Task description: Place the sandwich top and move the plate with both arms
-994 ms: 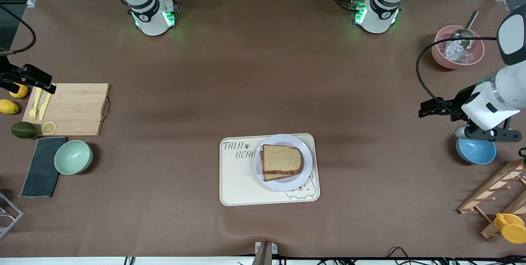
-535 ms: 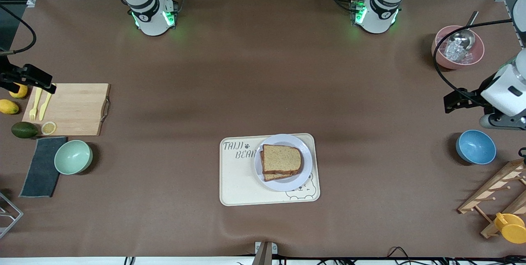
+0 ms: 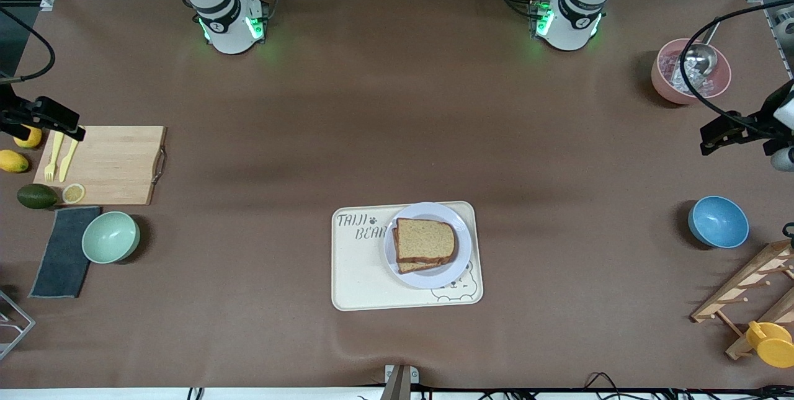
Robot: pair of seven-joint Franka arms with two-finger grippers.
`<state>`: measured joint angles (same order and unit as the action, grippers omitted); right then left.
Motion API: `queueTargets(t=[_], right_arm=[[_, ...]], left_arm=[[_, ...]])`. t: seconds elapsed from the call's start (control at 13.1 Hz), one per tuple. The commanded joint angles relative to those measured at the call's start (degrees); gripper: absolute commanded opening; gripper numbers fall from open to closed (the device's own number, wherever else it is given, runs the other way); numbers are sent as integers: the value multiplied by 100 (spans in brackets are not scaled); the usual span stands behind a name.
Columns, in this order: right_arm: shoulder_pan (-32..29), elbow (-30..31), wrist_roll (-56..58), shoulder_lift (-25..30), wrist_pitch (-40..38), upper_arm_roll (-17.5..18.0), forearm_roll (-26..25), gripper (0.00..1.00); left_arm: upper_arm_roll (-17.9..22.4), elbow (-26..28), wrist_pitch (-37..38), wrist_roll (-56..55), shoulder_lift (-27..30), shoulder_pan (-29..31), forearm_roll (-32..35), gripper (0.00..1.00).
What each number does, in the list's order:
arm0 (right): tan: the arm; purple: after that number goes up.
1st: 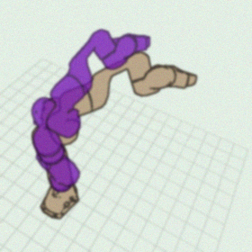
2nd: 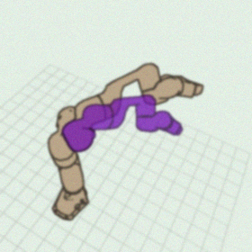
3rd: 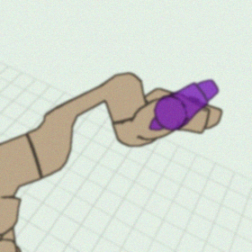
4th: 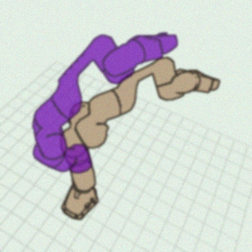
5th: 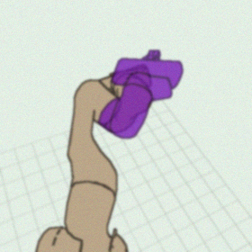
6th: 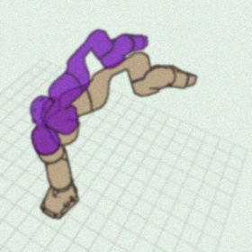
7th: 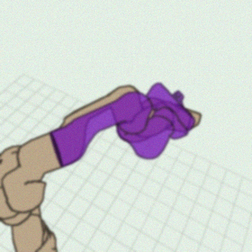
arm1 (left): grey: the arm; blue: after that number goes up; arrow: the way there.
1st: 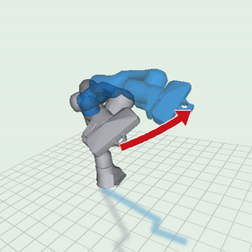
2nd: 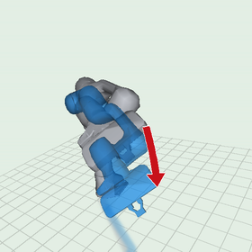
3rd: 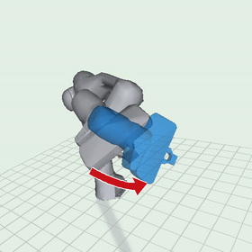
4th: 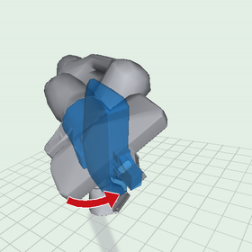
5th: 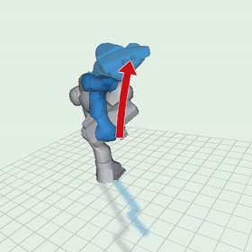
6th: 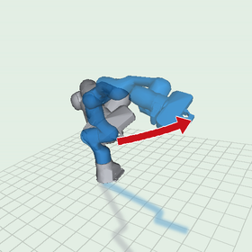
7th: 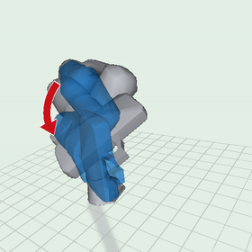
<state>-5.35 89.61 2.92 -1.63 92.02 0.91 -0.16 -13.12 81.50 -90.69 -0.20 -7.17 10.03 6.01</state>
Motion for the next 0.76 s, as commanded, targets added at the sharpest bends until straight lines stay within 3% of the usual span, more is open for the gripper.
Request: queueTargets(t=[0.0, 0.15, 0.23, 0.69], right_arm=[[-98, -31, 68, 5, -52, 68, 95, 100], [-98, -31, 68, 5, -52, 68, 104, 100], [-98, -31, 77, 5, -52, 68, 96, 100], [-89, -31, 68, -4, -52, 68, 95, 100]], left_arm=[[229, 260, 43, -156, 355, -271, -197, 100], [1026, 603, 8, -156, 610, -938, -327, 100], [1144, 613, 8, -156, 620, -993, -416, 100], [1136, 569, 60, -138, 594, -950, -417, 100]])
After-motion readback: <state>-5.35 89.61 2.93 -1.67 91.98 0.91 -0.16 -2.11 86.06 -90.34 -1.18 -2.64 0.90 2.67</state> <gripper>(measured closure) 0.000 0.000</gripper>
